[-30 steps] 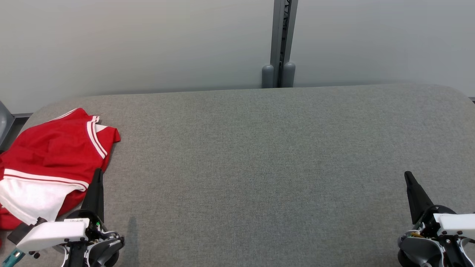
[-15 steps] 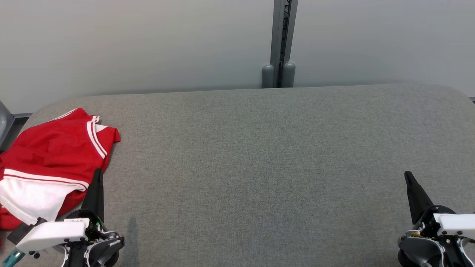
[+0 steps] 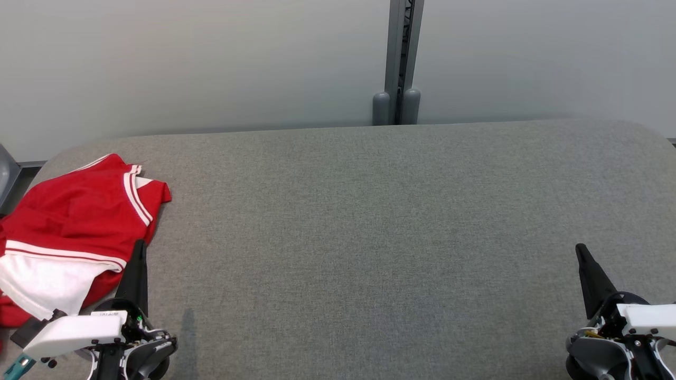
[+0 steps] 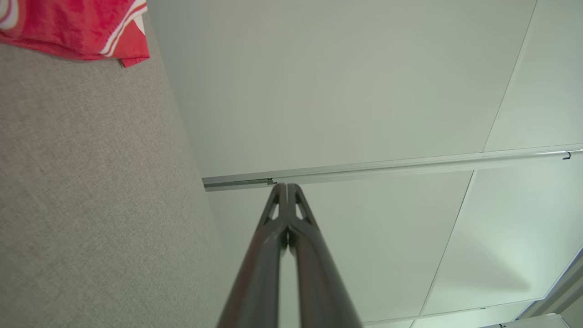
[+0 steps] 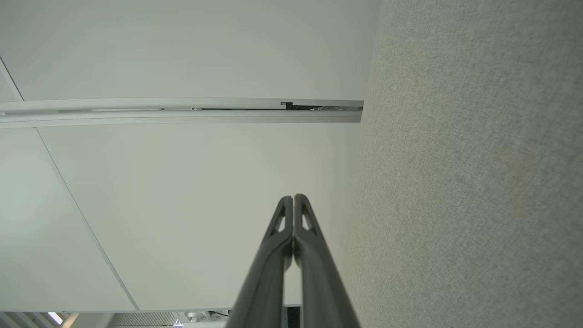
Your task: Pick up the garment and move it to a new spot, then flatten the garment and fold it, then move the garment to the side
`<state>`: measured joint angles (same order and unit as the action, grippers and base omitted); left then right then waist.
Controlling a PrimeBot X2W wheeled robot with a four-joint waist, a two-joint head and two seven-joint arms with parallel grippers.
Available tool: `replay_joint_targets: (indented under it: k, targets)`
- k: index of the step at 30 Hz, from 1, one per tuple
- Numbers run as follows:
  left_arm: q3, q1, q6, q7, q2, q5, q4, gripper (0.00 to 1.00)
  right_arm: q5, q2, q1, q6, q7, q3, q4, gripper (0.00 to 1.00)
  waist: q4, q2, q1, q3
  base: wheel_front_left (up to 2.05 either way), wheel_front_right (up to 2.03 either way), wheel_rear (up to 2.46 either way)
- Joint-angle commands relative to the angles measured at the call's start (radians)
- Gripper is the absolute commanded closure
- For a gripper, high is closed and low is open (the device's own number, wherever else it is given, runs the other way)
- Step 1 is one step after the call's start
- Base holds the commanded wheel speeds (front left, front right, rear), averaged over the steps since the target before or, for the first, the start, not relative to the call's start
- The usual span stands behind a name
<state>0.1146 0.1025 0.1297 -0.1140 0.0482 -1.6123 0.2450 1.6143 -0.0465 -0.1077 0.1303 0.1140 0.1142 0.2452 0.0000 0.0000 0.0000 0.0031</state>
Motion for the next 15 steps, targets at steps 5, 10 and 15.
replay_joint_targets:
  k: [5, 10, 15]
  targets:
    - [0.002, 0.014, 0.004, -0.002, 0.003, -0.001, 0.000, 1.00, -0.003, -0.006, -0.004, 0.001, 0.001, 0.000, 0.002, 1.00, 0.000, 0.0000, 0.0000, 0.000, 0.00, 0.00, 0.00]
    - [0.002, 0.014, 0.004, -0.002, 0.003, -0.001, 0.000, 1.00, -0.003, -0.006, -0.004, 0.001, 0.001, 0.000, 0.002, 1.00, 0.000, 0.0000, 0.0000, 0.000, 0.00, 0.00, 0.00]
    - [0.002, 0.014, 0.004, -0.002, 0.003, -0.001, 0.000, 1.00, -0.003, -0.006, -0.004, 0.001, 0.001, 0.000, 0.002, 1.00, 0.000, 0.0000, 0.0000, 0.000, 0.00, 0.00, 0.00]
